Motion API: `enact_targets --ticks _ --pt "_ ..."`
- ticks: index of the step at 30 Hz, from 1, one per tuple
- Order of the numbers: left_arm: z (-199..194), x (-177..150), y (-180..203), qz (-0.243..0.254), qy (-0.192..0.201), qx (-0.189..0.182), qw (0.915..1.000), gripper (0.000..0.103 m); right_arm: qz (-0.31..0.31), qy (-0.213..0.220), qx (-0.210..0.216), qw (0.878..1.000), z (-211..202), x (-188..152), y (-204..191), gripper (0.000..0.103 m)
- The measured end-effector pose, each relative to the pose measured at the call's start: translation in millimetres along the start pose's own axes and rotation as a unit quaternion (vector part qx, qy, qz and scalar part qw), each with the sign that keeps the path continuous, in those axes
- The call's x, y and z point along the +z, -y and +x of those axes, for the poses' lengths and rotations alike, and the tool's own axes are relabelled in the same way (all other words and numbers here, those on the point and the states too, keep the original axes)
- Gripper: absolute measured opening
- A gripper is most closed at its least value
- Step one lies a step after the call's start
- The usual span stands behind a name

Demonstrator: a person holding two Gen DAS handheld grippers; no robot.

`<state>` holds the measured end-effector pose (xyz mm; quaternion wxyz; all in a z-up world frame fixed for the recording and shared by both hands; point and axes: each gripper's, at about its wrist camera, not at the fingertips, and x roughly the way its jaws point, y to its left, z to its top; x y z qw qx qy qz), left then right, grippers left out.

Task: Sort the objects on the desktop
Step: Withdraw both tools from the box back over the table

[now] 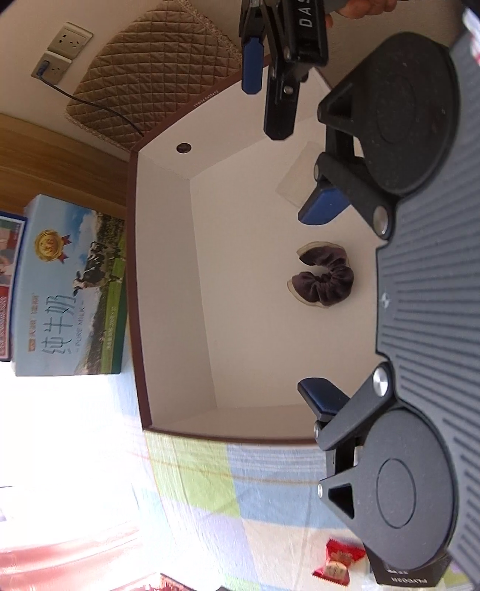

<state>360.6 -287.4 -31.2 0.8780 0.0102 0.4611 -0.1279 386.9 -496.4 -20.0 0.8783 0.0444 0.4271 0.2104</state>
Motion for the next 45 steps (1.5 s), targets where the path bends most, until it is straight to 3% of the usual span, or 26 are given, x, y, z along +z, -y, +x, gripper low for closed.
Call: enact_targets --ticks 14,28,45 --pt "-71.7 -47.9 -15.9 -0.028 0.036 0.047 0.9978 0.093 -0.029 0.026 0.01 0.999 -40.5 -40.1 -40.6 0.101" --pt "-112.3 -88.8 -31.0 -0.031 0.041 0.044 0.9977 0.093 -0.045 0.034 0.01 0.998 -57.8 -64.3 -88.1 0.101" --pt "-153.5 -157.6 -115.9 -0.029 0.008 0.031 0.9991 0.093 -0.014 0.0 -0.007 1.0 -48.2 -121.8 -175.0 0.101"
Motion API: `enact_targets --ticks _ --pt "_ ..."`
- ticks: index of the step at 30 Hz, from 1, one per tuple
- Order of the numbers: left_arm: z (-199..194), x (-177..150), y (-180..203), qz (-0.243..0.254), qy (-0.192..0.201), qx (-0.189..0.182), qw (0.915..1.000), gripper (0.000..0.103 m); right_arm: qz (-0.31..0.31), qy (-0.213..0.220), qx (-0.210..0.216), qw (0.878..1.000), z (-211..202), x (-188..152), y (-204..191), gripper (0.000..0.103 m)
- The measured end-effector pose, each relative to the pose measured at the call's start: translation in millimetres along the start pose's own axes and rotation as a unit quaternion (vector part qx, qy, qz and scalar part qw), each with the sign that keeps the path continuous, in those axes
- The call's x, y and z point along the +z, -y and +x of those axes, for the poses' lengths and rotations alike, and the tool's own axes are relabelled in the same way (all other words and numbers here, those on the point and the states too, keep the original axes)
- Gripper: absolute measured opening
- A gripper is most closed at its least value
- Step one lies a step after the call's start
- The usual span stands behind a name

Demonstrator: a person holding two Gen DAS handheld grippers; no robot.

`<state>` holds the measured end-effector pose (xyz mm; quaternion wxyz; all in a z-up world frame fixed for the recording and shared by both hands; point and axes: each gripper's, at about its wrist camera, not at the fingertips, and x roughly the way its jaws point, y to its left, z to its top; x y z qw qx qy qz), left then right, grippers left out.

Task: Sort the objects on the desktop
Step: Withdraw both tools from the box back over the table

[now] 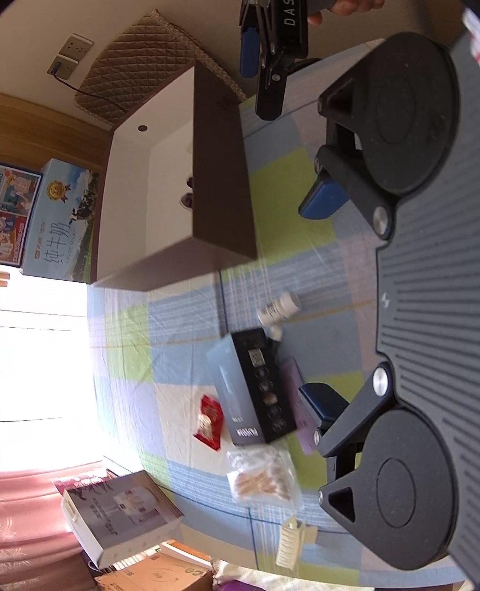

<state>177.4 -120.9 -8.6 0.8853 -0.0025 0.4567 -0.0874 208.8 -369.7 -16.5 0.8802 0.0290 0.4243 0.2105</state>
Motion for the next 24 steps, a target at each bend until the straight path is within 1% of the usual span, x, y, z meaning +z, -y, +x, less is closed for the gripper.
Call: enact_targets --ticks 6,14,24 --pt "-10.2 -19.0 -34.9 -0.006 -0.011 0.007 0.9999 0.093 0.006 -0.021 0.006 1.0 12.1 -14.2 -28.4 0.101" --pt "-17.1 -38.2 -83.8 -0.024 -0.022 0.031 0.999 0.093 0.002 -0.042 0.015 0.999 35.7 -27.5 -68.0 0.101" --pt "-23.8 -48.4 -129.0 -0.035 -0.021 0.046 0.9981 0.093 -0.008 -0.043 0.019 0.999 57.5 -28.2 -107.3 0.101"
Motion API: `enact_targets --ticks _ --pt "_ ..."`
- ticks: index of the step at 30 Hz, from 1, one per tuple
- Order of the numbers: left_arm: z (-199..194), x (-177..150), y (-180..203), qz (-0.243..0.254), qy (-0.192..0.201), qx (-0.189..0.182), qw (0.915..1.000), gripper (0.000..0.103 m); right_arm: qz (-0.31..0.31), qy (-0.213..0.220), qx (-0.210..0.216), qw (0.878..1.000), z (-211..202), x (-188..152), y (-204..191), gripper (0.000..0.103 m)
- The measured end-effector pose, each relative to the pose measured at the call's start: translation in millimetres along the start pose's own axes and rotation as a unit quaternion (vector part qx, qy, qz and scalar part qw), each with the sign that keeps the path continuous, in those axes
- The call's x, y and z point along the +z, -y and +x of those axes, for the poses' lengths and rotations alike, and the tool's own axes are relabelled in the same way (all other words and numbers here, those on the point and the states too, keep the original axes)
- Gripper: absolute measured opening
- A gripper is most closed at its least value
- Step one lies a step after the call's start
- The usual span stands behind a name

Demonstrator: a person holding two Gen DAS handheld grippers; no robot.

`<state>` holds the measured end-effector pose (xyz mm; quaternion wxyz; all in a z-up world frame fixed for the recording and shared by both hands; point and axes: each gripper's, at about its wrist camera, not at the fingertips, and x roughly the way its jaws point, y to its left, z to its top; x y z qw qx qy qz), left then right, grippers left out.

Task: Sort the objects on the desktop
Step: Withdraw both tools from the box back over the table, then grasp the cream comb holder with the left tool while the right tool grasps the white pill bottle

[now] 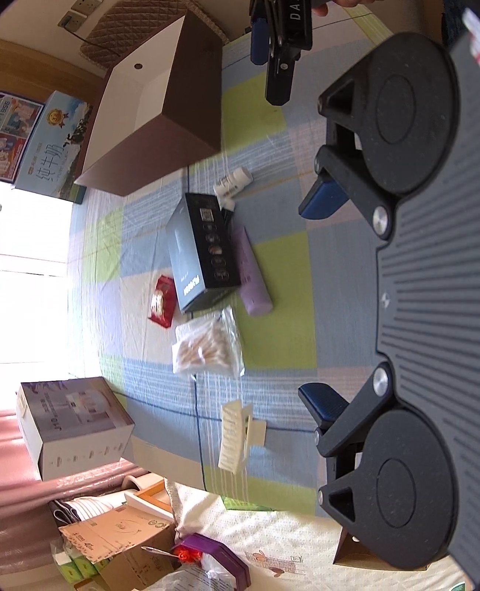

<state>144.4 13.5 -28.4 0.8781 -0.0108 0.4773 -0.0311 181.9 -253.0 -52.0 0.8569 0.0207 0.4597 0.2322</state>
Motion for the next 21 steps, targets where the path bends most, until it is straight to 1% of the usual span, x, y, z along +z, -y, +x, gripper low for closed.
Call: enact_targets --ticks 4,6,10,13,15,16,17,18,20,21 --pt "1.7 -2.8 -17.2 -0.01 0.005 0.008 0.9999 0.093 0.002 0.009 -0.003 1.0 9.7 0.1 -8.3 0.101" --pt "3.6 -3.7 -26.3 -0.015 0.007 0.014 0.9998 0.093 0.0 0.021 -0.005 1.0 15.5 1.4 -10.7 0.101" --pt "11.4 -4.3 -46.9 -0.034 0.007 0.031 0.9989 0.093 -0.01 0.045 -0.018 0.999 30.1 4.5 -12.6 0.101" --pt "19.3 -3.8 -62.1 -0.04 0.01 0.05 0.9979 0.093 -0.024 0.054 -0.024 0.998 43.6 6.0 -14.4 0.1" --pt "25.4 -2.6 -71.9 -0.044 0.01 0.058 0.9973 0.093 -0.037 0.054 -0.03 0.997 53.1 5.7 -16.1 0.091" --pt "28.2 -1.8 -76.3 -0.046 0.011 0.059 0.9971 0.093 -0.042 0.054 -0.031 0.997 57.7 6.2 -16.4 0.084" --pt "31.5 -1.0 -80.9 -0.047 0.014 0.06 0.997 0.093 -0.044 0.054 -0.032 0.997 61.8 6.4 -15.8 0.078" --pt "34.7 -0.4 -84.7 -0.046 0.015 0.063 0.9968 0.093 -0.045 0.052 -0.035 0.997 66.4 7.2 -15.3 0.076" --pt "41.0 0.8 -90.4 -0.039 0.021 0.068 0.9967 0.093 -0.049 0.052 -0.038 0.997 75.4 9.2 -14.2 0.064" --pt "44.5 1.4 -92.7 -0.035 0.022 0.072 0.9966 0.093 -0.052 0.051 -0.043 0.996 80.5 10.5 -14.4 0.062"
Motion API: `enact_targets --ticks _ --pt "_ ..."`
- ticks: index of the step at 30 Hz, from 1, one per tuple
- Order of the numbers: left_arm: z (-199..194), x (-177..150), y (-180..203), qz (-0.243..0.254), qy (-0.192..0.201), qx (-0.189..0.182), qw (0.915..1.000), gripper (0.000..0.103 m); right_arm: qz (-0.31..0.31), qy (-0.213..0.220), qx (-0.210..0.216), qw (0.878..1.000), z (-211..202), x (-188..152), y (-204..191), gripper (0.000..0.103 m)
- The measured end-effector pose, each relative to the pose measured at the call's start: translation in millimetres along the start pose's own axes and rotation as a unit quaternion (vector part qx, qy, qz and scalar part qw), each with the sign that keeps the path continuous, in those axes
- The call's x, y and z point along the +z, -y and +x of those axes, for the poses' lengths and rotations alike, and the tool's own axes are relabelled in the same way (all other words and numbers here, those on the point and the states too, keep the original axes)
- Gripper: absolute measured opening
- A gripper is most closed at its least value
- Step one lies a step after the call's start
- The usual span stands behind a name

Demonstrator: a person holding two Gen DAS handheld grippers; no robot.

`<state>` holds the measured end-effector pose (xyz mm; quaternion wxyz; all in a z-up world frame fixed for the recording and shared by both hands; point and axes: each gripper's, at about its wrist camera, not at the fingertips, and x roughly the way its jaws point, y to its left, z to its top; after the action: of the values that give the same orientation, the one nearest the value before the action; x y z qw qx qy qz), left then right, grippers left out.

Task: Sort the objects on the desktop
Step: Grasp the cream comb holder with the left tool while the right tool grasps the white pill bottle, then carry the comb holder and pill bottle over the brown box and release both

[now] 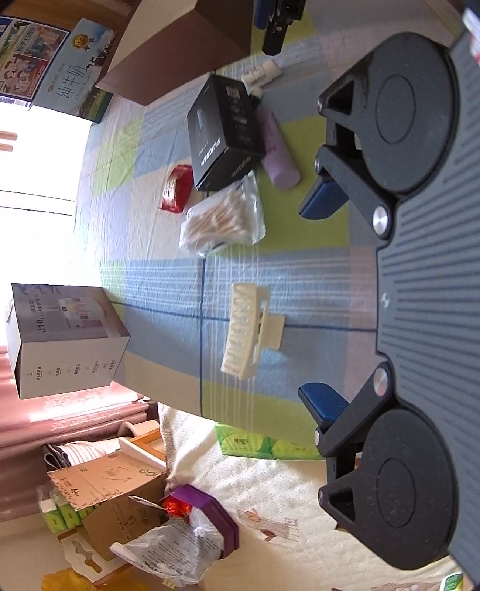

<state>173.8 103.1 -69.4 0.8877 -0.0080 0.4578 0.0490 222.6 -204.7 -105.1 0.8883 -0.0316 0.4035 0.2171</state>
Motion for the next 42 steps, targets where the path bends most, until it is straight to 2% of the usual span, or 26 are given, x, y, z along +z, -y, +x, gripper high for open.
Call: enact_targets --ticks 2,5,17,18,19,29,34,37,39,42 --pt "6.5 2.2 -3.0 0.007 0.005 0.005 1.0 0.093 -0.007 -0.004 -0.006 1.0 10.8 1.5 0.1 0.054" --pt "16.1 5.6 -8.5 0.014 0.01 0.006 0.9998 0.093 -0.009 -0.015 -0.014 1.0 25.7 3.1 1.4 0.049" --pt "50.1 15.6 -21.4 0.034 0.015 0.007 0.9993 0.093 -0.002 -0.035 -0.032 0.999 53.6 2.5 6.2 0.038" --pt "50.0 15.6 -21.3 0.034 0.015 0.006 0.9993 0.093 -0.002 -0.038 -0.031 0.999 54.5 1.8 6.8 0.035" --pt "52.3 16.4 -22.1 0.036 0.015 0.005 0.9992 0.093 -0.001 -0.04 -0.029 0.999 55.4 1.0 8.0 0.024" --pt "76.4 24.6 -24.5 0.086 0.023 -0.013 0.9959 0.094 0.033 -0.044 -0.059 0.997 40.2 -6.6 28.0 0.024" --pt "88.9 30.8 -25.8 0.092 0.017 -0.026 0.9953 0.094 0.049 -0.047 -0.073 0.995 30.4 -12.7 40.7 0.024" --pt "94.3 33.7 -27.2 0.091 0.012 -0.038 0.9951 0.092 0.057 -0.047 -0.077 0.994 25.8 -15.9 45.8 0.024" --pt "96.3 33.7 -26.9 0.093 0.01 -0.045 0.9946 0.083 0.059 -0.048 -0.08 0.994 23.3 -17.4 47.1 0.024" --pt "96.5 32.7 -25.0 0.098 0.011 -0.044 0.9941 0.082 0.063 -0.048 -0.082 0.994 21.2 -18.7 48.1 0.024"
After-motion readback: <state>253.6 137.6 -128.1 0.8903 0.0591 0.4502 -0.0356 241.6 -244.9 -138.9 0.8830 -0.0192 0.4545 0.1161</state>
